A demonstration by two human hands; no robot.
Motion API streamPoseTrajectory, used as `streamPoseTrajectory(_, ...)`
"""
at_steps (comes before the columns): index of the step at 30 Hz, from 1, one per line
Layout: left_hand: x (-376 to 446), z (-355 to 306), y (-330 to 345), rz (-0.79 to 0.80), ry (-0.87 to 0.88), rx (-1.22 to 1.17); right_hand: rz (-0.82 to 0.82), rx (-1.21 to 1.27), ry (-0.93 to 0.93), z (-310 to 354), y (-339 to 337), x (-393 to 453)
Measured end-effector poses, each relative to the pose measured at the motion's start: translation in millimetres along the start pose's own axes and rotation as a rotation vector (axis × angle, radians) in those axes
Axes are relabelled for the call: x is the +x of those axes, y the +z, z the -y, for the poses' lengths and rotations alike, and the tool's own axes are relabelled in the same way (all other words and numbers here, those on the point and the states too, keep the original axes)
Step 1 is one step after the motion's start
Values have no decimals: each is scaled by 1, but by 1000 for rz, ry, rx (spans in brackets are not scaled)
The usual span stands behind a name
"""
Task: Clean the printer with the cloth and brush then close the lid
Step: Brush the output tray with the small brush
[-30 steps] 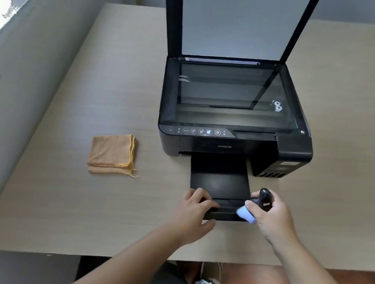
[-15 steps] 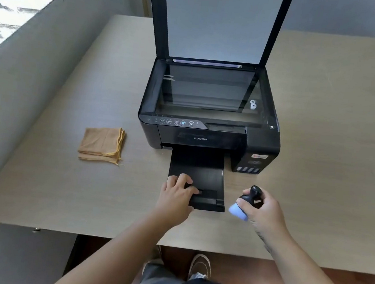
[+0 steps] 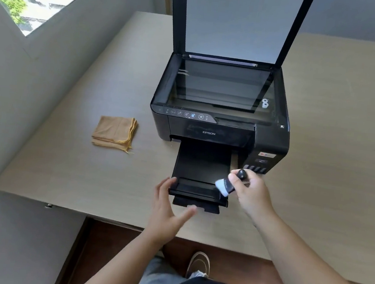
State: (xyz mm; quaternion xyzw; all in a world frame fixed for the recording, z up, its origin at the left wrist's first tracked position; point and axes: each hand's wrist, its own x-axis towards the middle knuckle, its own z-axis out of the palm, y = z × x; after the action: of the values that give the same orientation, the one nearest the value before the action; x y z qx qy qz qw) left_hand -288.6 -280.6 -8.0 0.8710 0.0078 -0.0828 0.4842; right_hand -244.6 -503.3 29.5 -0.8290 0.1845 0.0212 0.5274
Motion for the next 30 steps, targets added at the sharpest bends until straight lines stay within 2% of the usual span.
streamPoseTrajectory(2,4,-2,1,-91,-305,-353,35,-138,-84,-1,15,-3)
streamPoseTrajectory(4,15,2,1,-142,-523,-657,64,-218,-126,-6,26,-7)
streamPoseTrajectory(7,27,6,-2,-163,-641,-937,77,-258,-137,-12,40,-6)
streamPoseTrajectory(12,34,9,-5,-192,-669,-989,176,-237,-187,1,73,2)
streamPoseTrajectory(15,32,15,-4,-178,-625,-878,300,-196,-202,12,87,1)
streamPoseTrajectory(17,34,19,-3,-143,-610,-812,352,-266,-215,12,77,1)
streamPoseTrajectory(20,38,25,-5,-79,-578,-765,287,-399,-221,-5,39,3)
streamPoseTrajectory(24,39,30,-6,-59,-537,-753,75,-333,-100,-20,24,5)
streamPoseTrajectory(27,40,32,-4,-64,-542,-771,134,-266,-159,-7,58,6)
streamPoseTrajectory(30,41,33,-3,-65,-542,-770,287,-213,-201,8,88,2)
